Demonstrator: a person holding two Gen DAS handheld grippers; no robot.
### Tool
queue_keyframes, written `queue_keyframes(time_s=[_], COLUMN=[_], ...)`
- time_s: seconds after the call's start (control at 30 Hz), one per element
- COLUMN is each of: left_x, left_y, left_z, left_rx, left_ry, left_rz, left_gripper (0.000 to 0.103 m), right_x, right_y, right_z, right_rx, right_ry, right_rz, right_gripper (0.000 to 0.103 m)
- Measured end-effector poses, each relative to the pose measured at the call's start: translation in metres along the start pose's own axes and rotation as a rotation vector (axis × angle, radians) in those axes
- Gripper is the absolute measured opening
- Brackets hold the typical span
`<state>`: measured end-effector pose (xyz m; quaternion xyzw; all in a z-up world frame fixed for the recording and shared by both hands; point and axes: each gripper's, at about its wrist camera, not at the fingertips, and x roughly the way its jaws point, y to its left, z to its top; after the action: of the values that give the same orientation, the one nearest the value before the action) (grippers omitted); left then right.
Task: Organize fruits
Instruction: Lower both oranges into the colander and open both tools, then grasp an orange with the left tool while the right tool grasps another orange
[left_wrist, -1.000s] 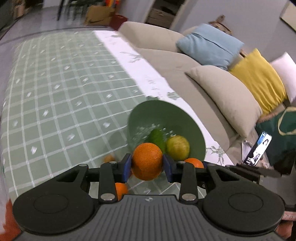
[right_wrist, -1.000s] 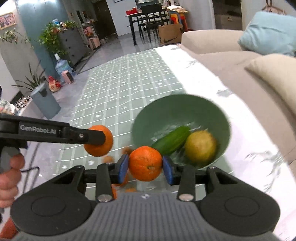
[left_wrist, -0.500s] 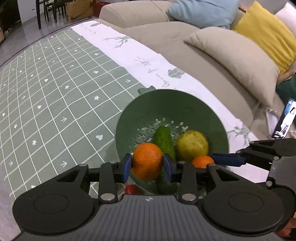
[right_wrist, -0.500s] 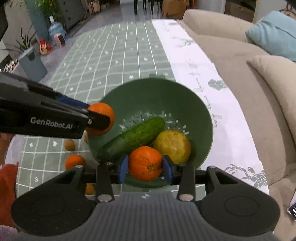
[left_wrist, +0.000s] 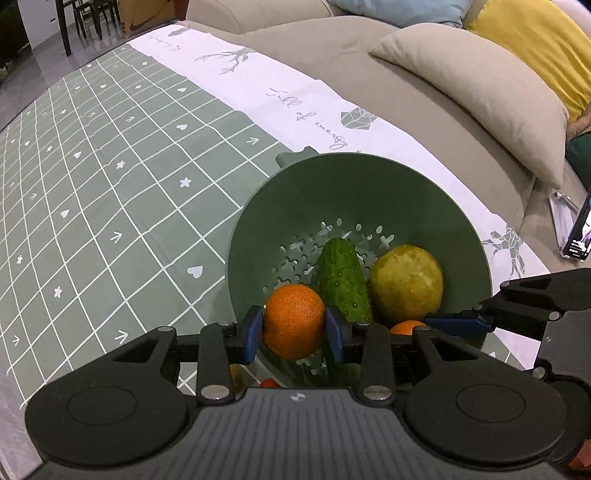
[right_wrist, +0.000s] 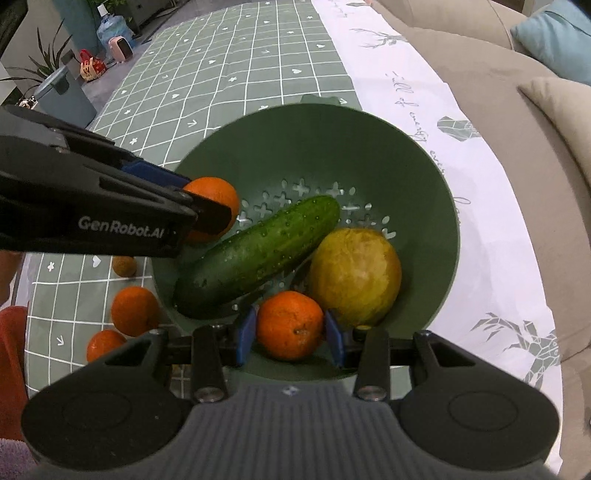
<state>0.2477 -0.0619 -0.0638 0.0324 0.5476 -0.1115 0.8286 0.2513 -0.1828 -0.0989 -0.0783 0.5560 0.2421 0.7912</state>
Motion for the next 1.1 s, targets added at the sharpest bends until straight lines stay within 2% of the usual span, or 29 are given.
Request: queue_keyframes(time_s=[0.23,0.37,0.53,0.63,0.83,0.97,1.1], left_x=[0.003,-0.005,-0.027,-0.046,-0.090,-0.113,-0.122], left_y=[-0.002,-0.003,-0.001,0.002,0.013,0.020,0.024], left_z=[-0.001,-0.003,-0.005,-0.009,-0.028,-0.053,-0.081], left_rx=[0.007,0.012,0.007,0.002,-0.031,-0.073,-0.101], left_ry=[0.008,-0.001,-0.047,-0.081,-0.170,-0.224,-0.236], left_rz=[0.002,-0.001,0.002,0.001,-0.009,-0.033,-0.032], left_gripper=[0.045,0.050,0.052,0.052,0.052,0.052,0.052], right_x=[-0.001,-0.008,-0.022,-0.036,-0.072,-0.091,-0.098], right_y=[0.003,0.007,0.014,0.021,0.038,0.055,0.075], right_z=[0.002,0.001,0.001,0.000,-0.009,-0.024,-0.044], right_rx=[-0.003,-0.009,-0.022,-0.024,-0.015,0.006,0.020], right_ry=[0.007,-0.002,-0.035,-0.074,-0.207,-0.292,-0.342], right_rz=[-0.008,-0.022,-0.047,-0.061,-0.072,-0.064,-0.053], right_gripper=[0.039,0.051,0.057,0.062,0.063,0.063,0.063])
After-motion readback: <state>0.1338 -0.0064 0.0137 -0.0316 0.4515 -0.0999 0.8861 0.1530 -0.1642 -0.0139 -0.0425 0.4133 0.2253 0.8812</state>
